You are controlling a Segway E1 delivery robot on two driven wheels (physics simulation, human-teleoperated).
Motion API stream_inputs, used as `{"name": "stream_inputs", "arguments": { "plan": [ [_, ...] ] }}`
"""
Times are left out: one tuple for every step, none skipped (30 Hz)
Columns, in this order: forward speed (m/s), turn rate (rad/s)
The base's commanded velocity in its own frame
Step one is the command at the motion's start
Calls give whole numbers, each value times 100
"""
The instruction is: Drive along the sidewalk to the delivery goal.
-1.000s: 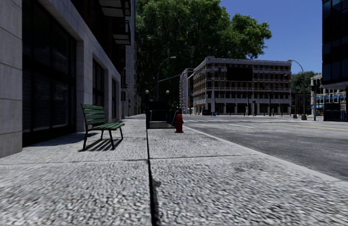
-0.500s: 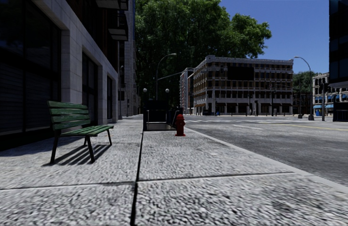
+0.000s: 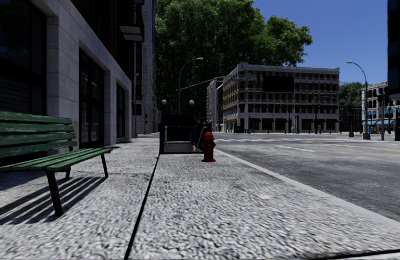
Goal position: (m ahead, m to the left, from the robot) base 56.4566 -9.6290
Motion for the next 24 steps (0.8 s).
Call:
{"name": "stream_inputs", "arguments": {
  "plan": [
    [200, 0],
    [200, 0],
    [200, 0],
    [200, 0],
    [200, 2],
    [200, 15],
    [200, 38],
    [200, 58],
    [200, 65],
    [200, 66],
    [200, 58],
    [200, 12],
    [200, 1],
    [200, 1],
    [200, 0],
    [200, 0],
    [200, 0],
    [200, 0],
    [200, 0],
    [200, 0],
    [200, 0],
    [200, 0],
    [200, 0],
    [200, 0]
  ]
}}
